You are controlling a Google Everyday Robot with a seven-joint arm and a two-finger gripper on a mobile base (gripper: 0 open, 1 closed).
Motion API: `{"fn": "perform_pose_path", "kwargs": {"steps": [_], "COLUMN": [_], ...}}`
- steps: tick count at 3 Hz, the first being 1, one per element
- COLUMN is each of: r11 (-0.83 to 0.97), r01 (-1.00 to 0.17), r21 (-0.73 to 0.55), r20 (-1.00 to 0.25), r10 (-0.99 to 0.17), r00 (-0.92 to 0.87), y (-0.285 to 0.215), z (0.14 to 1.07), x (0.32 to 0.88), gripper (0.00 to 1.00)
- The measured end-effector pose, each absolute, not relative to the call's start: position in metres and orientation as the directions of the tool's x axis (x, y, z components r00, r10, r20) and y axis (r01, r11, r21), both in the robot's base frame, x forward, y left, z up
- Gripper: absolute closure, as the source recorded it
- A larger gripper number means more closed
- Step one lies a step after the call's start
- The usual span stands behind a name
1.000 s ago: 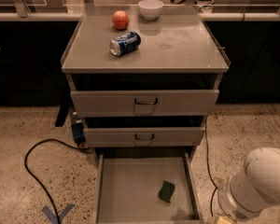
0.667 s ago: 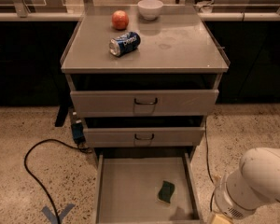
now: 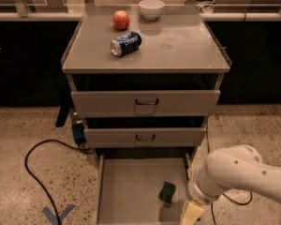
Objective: Pick sponge from bottom drawer and place on counter
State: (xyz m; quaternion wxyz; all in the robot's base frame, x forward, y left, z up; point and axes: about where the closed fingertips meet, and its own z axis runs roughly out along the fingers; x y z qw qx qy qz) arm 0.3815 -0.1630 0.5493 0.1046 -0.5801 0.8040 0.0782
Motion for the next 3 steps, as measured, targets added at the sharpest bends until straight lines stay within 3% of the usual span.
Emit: {"fn": "perform_pose_path", "kwargs": {"steps": [1, 3], "r11": [0.296, 0.225], "r01": [-0.955, -0.974], "r21": [0.025, 0.019], "r20": [-0.263, -0.266], "r10": [-0.92, -0.938], "r00": [-0.292, -0.222], "y": [-0.144, -0.132], "z": [0.496, 0.485], "x": [0.415, 0.427], "gripper": [0.0, 0.0]}}
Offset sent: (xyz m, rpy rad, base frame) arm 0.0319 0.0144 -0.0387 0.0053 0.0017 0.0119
